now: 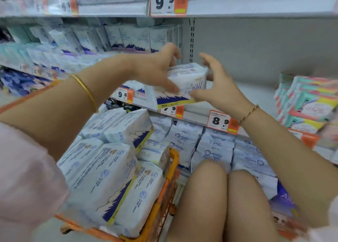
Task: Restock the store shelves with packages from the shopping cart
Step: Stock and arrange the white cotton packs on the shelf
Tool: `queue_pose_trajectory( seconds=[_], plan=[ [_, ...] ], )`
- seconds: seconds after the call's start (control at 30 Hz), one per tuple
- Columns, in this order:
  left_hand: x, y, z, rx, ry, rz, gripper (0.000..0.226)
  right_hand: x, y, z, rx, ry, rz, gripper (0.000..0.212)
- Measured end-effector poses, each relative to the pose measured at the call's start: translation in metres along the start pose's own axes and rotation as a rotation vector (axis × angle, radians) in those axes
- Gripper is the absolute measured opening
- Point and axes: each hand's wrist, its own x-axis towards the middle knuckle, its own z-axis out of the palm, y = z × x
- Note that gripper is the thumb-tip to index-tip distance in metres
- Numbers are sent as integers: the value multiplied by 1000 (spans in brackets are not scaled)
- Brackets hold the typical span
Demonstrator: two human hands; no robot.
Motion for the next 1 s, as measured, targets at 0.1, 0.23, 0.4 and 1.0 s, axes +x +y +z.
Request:
queue_pose_trajectory(
  seconds=[0.1, 0.23, 0.4, 1.0],
  plan=[
    [35, 10, 22, -18, -19, 123, 81, 1, 20, -21, -35, -56, 77, 80],
    [78, 22, 47, 74, -17, 242, 84, 8, 53, -37, -39, 21, 149, 83],
    [122, 27, 60, 199, 93, 260, 82, 22, 95, -45, -277, 267, 194, 82],
    [152, 11, 116, 207, -263, 128, 72, 22, 156, -51, -419, -121, 472, 62]
  ],
)
